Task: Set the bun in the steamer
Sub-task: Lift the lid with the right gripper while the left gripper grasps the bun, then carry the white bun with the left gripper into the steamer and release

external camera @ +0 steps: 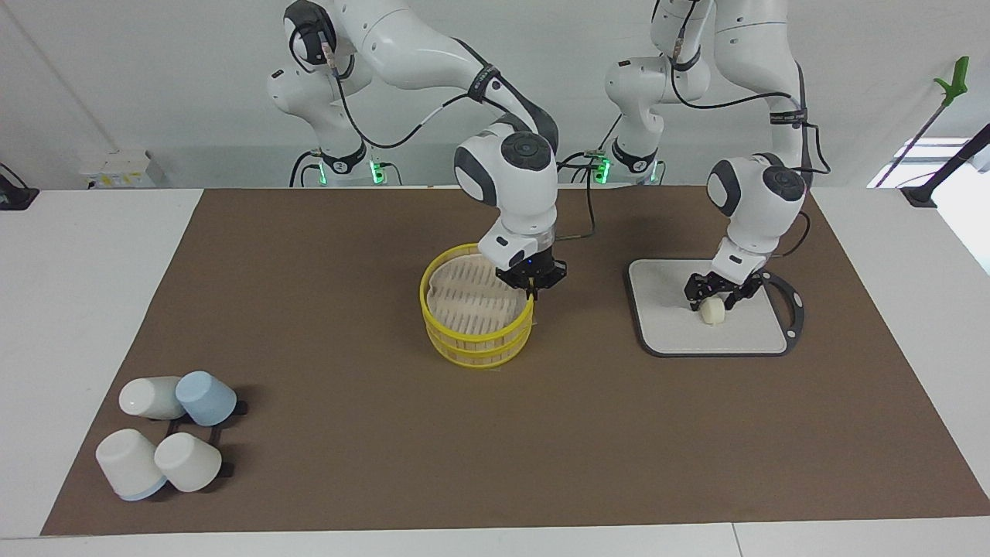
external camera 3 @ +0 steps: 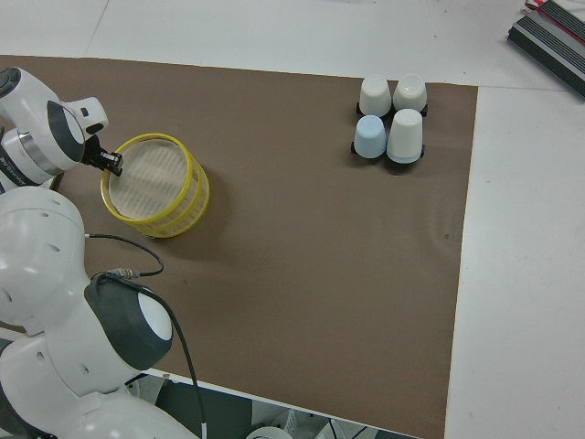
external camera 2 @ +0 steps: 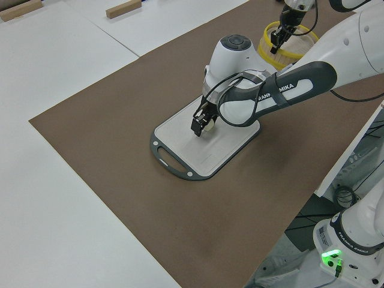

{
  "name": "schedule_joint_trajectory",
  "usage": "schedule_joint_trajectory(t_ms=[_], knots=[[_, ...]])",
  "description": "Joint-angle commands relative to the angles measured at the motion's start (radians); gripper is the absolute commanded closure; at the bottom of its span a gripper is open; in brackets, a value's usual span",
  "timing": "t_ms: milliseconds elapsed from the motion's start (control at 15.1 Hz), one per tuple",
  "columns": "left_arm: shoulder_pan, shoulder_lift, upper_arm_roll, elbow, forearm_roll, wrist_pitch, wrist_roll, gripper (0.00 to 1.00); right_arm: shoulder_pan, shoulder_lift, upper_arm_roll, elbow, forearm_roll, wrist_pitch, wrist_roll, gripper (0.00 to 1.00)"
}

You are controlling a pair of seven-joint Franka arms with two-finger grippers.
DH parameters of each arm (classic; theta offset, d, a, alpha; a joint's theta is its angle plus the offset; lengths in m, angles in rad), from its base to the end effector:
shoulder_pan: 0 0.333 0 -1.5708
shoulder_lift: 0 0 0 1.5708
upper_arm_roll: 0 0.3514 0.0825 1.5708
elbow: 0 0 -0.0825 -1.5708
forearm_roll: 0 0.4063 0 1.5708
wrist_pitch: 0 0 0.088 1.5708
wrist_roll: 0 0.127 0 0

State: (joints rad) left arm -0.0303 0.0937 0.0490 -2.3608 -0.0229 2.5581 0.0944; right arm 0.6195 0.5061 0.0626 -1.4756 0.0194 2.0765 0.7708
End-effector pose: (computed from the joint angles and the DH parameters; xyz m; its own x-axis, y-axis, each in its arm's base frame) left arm 0.5371 0.0102 0.2962 0.9929 -0.0573 0.1039 -0.0577 -0.9983 0.0001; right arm 0.5843 0.4662 0.3962 0.9935 -0.1080 0.0347 -0.1041 -0.9895 -0.1007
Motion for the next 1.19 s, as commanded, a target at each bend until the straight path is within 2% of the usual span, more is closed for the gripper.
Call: schedule_joint_trajectory(t_ms=[0,66,199,265,331,530,728,861,993,1126], knots=[[0.004,0.017,-0.001,0.009,0.008,0.021,0.007,0.23,-0.064,-0.047,-0.006,0.007,0.005,-0.067,-0.073,1.00],[0.007,0.017,-0.001,0.012,0.008,0.016,0.007,0.31,-0.107,-0.072,-0.003,0.030,0.005,-0.111,-0.121,1.00],[0.004,0.017,-0.001,0.015,0.008,0.010,0.007,0.58,-0.188,-0.139,-0.001,0.047,0.008,-0.235,-0.241,1.00],[0.006,0.017,-0.001,0.020,0.008,-0.001,0.005,0.67,-0.233,-0.171,0.000,0.046,0.011,-0.300,-0.330,1.00],[0.006,0.017,-0.001,0.034,0.008,-0.021,0.005,0.70,-0.277,-0.201,-0.003,0.047,0.028,-0.372,-0.444,1.00],[-0.002,0.021,-0.003,0.093,0.000,-0.110,-0.004,0.71,-0.407,-0.277,-0.009,0.037,0.030,-0.537,-0.664,1.00],[-0.051,0.017,-0.008,0.233,-0.060,-0.284,-0.120,0.70,-0.510,-0.345,-0.012,0.014,-0.004,-0.680,-0.839,1.00],[-0.162,0.046,-0.008,0.392,-0.061,-0.404,-0.397,0.70,-0.573,-0.391,-0.010,-0.023,-0.036,-0.694,-0.950,1.00],[-0.285,0.099,-0.008,0.533,-0.061,-0.456,-0.678,0.70,-0.624,-0.419,-0.010,-0.054,-0.038,-0.696,-1.010,1.00],[-0.396,0.130,-0.008,0.610,-0.074,-0.469,-0.842,0.70,-0.644,-0.432,-0.010,-0.078,-0.038,-0.693,-1.036,1.00]])
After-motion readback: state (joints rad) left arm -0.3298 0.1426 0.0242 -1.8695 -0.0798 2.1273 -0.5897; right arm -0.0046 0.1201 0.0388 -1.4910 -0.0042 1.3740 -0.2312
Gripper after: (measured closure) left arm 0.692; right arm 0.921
